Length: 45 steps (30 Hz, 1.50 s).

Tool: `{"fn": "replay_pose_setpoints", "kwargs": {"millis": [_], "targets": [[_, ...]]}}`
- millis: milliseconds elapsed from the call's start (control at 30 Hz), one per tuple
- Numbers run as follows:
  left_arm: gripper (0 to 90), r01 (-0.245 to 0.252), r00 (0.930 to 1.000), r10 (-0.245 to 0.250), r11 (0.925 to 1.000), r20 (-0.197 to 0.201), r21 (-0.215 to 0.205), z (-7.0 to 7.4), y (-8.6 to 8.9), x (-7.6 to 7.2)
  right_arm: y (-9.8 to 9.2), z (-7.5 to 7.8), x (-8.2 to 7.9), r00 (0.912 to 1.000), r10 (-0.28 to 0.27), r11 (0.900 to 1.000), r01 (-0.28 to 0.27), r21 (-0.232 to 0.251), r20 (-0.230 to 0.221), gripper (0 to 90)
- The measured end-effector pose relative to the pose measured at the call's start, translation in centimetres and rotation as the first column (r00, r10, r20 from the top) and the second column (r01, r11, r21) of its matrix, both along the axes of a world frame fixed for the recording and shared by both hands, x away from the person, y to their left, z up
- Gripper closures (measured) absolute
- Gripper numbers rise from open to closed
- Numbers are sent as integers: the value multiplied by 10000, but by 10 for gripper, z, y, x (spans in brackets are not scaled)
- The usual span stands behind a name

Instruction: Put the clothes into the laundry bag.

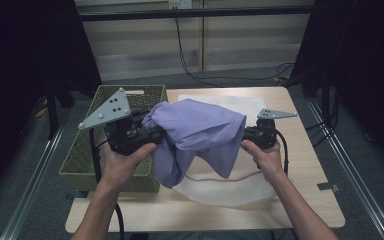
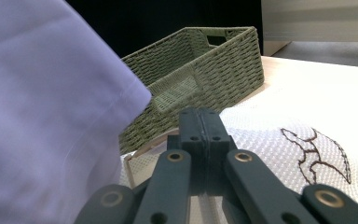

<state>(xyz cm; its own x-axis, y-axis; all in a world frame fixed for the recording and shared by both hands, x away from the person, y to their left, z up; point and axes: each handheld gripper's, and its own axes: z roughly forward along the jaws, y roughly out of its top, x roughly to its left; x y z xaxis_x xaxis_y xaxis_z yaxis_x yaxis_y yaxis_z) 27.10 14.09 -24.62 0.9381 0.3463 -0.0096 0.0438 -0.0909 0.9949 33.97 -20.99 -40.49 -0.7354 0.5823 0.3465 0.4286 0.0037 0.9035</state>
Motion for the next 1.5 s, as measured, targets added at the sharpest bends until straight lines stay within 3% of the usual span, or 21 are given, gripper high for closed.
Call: {"fn": "replay_pose_setpoints", "kwargs": {"millis": [200, 333, 500, 700, 1067, 1500], "targets": [[717, 332, 9991, -329, 9994, -254, 114, -15, -12, 10, 0, 0, 0, 10000, -3, 10000, 3, 0, 4, 900], [716, 438, 9971, -432, 9990, -633, 85, -26, -20, 17, -1, 0, 0, 10000, 3, 10000, -3, 17, -44, 900], [716, 300, 9966, -254, 9978, -781, 588, -38, -31, 22, -1, 0, 0, 10000, 21, 10000, -21, -16, -28, 900], [715, 420, 9941, -337, 9960, -1031, 791, -50, -40, 27, -1, 0, 0, 10000, 12, 10000, -12, 1, -13, 900], [712, 711, 9920, -562, 9886, -1129, 1325, -75, -58, 33, -2, 1, 0, 10000, 21, 10000, -21, 34, 25, 900], [711, 688, 9896, -421, 9782, -1375, 1958, -99, -74, 40, -3, 1, 0, 10000, 45, 10000, -45, -25, -32, 900]]}}
